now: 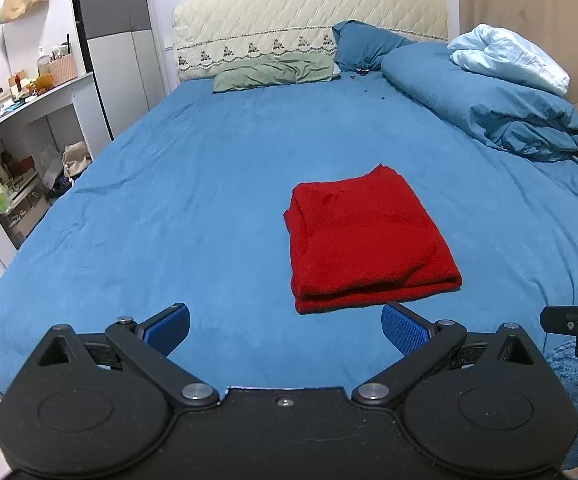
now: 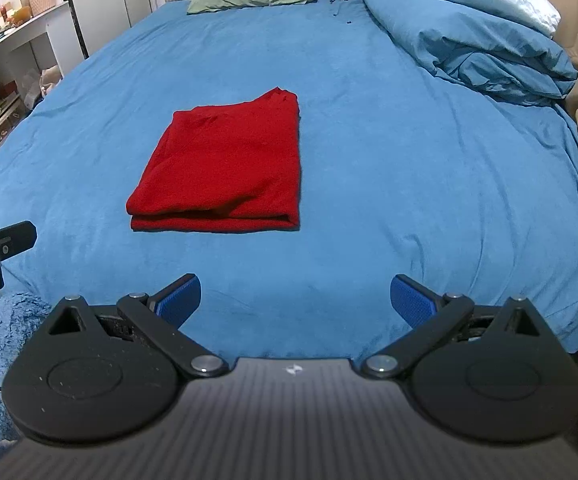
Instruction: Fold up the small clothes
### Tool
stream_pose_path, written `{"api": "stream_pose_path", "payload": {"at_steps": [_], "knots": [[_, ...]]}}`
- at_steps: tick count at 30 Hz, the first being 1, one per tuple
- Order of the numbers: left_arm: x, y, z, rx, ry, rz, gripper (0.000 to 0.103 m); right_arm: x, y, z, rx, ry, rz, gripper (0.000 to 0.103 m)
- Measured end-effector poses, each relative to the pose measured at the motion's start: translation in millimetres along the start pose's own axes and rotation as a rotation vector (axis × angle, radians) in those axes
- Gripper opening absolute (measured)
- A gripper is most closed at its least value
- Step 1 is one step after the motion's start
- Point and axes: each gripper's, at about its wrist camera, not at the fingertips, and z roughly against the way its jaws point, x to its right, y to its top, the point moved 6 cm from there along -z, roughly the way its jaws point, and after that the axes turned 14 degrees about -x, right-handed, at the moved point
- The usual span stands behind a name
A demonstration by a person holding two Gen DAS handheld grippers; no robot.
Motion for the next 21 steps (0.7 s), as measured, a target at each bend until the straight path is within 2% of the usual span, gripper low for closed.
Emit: {"api": "stream_pose_path", "payload": {"at_steps": [21], "knots": [[-1.6,-0.4,2.3,0.008,-0.001,0.005,0.103,-2.3,-0.1,0.5,0.0,0.002,-0.003,0.103]]}}
